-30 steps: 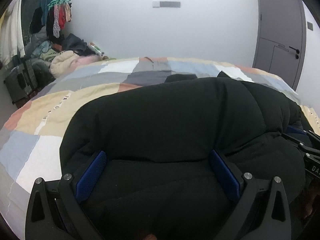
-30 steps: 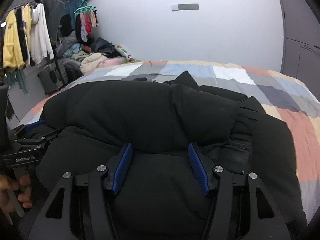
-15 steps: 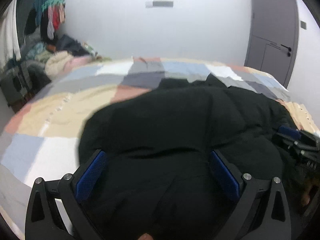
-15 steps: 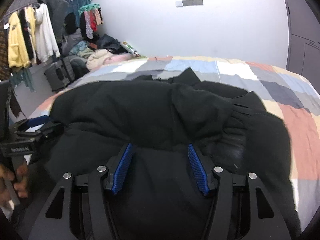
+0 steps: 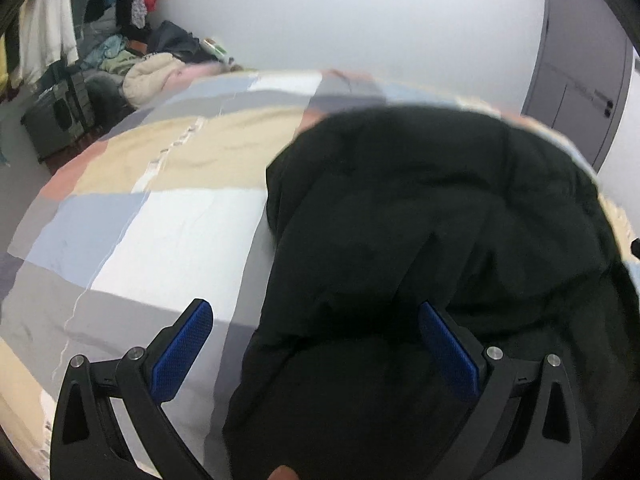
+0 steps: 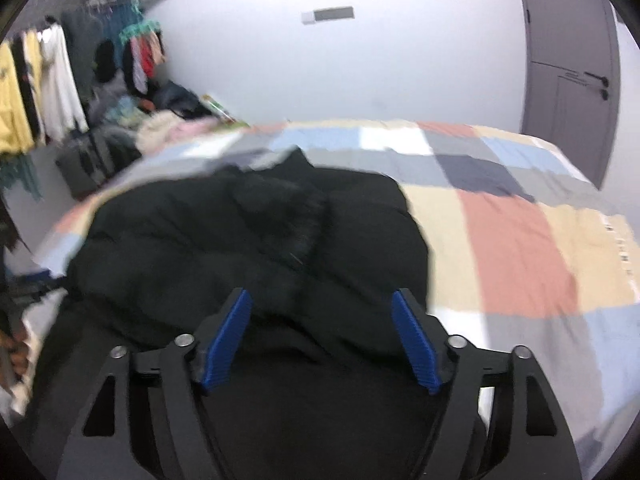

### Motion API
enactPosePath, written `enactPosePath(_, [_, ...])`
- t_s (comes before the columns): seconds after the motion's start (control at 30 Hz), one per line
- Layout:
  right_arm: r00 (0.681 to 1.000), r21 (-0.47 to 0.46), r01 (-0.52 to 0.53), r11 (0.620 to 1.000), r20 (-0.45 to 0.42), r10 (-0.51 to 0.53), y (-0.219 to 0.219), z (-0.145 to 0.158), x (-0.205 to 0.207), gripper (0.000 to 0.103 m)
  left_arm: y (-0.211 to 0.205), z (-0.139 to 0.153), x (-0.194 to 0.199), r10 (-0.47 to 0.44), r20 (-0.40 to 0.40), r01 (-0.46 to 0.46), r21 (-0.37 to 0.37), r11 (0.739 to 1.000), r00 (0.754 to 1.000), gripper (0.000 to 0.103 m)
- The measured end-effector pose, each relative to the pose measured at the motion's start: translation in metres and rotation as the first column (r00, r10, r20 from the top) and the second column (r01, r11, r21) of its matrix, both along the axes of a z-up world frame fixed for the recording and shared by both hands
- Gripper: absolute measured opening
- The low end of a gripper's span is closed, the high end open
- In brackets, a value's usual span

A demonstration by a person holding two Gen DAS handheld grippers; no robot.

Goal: Fold large clothes
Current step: 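Grasp the jacket hem with both tools and lift it toward the collar, then lay the hem over the collar and open both tools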

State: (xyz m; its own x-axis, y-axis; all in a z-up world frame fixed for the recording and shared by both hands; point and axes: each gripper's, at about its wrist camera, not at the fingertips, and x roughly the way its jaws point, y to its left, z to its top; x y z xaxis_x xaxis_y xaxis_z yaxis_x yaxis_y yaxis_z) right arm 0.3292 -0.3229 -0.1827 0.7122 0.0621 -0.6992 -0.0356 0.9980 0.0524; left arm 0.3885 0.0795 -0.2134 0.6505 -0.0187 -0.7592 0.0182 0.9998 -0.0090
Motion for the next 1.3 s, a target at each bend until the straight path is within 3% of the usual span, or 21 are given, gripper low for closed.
enactPosePath(0.13, [0.993, -0.029, 0.048, 0.998, -0.105, -0.050, -0.017, -0.028, 0.009, 0.080, -0.007, -0.015, 0.004, 0.006, -0.066, -0.001, 0.072, 0.997, 0.998, 0.103])
enactPosePath(0.4, [0.984, -0.185, 0.031, 0.982, -0.168, -0.063, -0.016, -0.064, 0.022, 0.082, 0.005, -0.034, 0.012, 0.065, -0.101, -0.046, 0.177, 0.983, 0.993, 0.103])
enactPosePath(0.53, [0.990, -0.230, 0.045, 0.972, -0.122, -0.075, -0.016, -0.066, 0.027, 0.083, 0.021, -0.026, 0.017, 0.127, -0.049, -0.119, 0.138, 0.983, 0.991, 0.103])
enactPosePath(0.6, [0.994, -0.248, 0.085, 0.965, -0.051, -0.101, -0.017, -0.056, 0.027, 0.083, 0.026, -0.024, 0.019, 0.142, -0.033, -0.137, 0.129, 0.982, 0.989, 0.103])
enactPosePath(0.7, [0.991, -0.200, 0.135, 0.970, 0.047, -0.128, -0.025, -0.037, 0.021, 0.083, 0.036, -0.022, 0.022, 0.178, -0.015, -0.176, 0.092, 0.980, 0.984, 0.103])
enactPosePath(0.8, [0.985, -0.167, 0.163, 0.972, 0.090, -0.149, -0.030, -0.029, 0.020, 0.083, 0.046, -0.018, 0.021, 0.207, 0.001, -0.207, 0.034, 0.978, 0.978, 0.103])
enactPosePath(0.9, [0.980, -0.169, 0.178, 0.969, 0.122, -0.159, -0.032, -0.028, 0.019, 0.083, 0.046, -0.013, 0.021, 0.215, 0.031, -0.217, 0.048, 0.975, 0.976, 0.103])
enactPosePath(1.03, [0.974, -0.130, 0.210, 0.969, 0.108, -0.197, -0.042, -0.036, 0.029, 0.085, 0.044, -0.014, 0.027, 0.228, 0.046, -0.231, 0.088, 0.969, 0.973, 0.103])
enactPosePath(1.3, [0.971, -0.114, 0.239, 0.964, 0.037, -0.236, -0.056, -0.061, 0.045, 0.093, 0.058, -0.028, 0.036, 0.244, 0.009, -0.244, 0.062, 0.968, 0.970, 0.103])
